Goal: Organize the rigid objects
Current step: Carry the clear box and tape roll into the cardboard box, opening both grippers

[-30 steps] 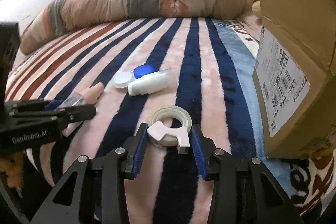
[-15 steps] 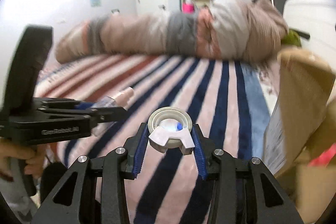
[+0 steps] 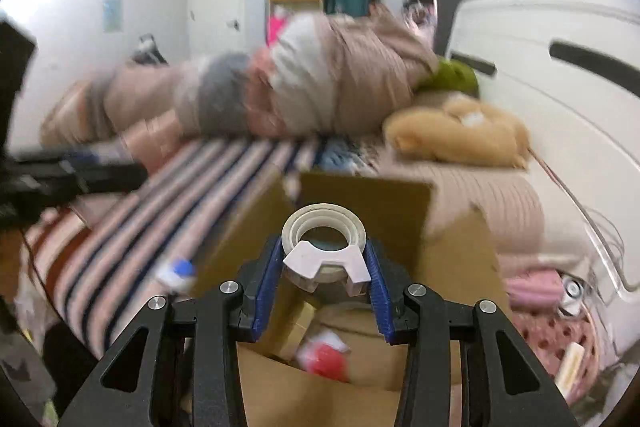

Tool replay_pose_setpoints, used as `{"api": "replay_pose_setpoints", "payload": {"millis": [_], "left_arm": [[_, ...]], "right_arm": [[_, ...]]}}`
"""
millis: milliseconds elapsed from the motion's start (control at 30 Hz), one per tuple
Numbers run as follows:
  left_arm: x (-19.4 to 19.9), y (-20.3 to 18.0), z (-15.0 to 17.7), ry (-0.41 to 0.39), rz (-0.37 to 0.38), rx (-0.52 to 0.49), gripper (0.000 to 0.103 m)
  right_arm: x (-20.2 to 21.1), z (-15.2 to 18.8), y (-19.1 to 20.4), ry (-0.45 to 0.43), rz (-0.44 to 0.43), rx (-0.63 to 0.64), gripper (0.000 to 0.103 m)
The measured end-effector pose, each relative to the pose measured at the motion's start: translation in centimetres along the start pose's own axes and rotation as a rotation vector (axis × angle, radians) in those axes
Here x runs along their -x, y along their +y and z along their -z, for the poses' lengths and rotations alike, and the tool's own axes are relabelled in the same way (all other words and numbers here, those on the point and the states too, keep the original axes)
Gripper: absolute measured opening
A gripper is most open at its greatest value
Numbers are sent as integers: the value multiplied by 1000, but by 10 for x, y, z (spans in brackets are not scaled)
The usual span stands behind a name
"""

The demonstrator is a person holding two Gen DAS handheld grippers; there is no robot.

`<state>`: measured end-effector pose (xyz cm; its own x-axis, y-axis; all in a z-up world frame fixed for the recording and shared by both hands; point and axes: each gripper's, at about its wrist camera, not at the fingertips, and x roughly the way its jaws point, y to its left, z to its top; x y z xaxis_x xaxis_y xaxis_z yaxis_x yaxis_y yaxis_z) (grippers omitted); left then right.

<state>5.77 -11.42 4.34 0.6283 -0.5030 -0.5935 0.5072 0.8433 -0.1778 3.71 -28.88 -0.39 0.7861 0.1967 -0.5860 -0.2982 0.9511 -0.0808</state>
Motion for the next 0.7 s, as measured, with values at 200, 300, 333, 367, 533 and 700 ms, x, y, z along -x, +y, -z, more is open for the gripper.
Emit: {"api": "replay_pose_setpoints", "payload": {"millis": [200, 300, 333, 367, 533, 700], "left_arm": [[-41, -32, -7, 84, 20, -42, 29], [-49, -35, -7, 106, 20, -54, 29], [-52, -36, -8, 113, 19, -59, 29], [-53, -37, -7, 117, 19, -60, 29], [-59, -38, -3, 148, 20, -66, 29], [-74, -40, 2, 205, 20, -59, 29]], "right_arm": [[-20, 21, -26, 65, 28, -20, 37], [-17, 22, -32, 61, 18, -21, 37], [-14, 24, -30, 58, 17, -23, 38], [-15, 23, -31, 56, 19, -23, 38], [-17, 25, -31, 50, 18, -26, 38], [-17, 25, -34, 44, 14, -38, 38]]}}
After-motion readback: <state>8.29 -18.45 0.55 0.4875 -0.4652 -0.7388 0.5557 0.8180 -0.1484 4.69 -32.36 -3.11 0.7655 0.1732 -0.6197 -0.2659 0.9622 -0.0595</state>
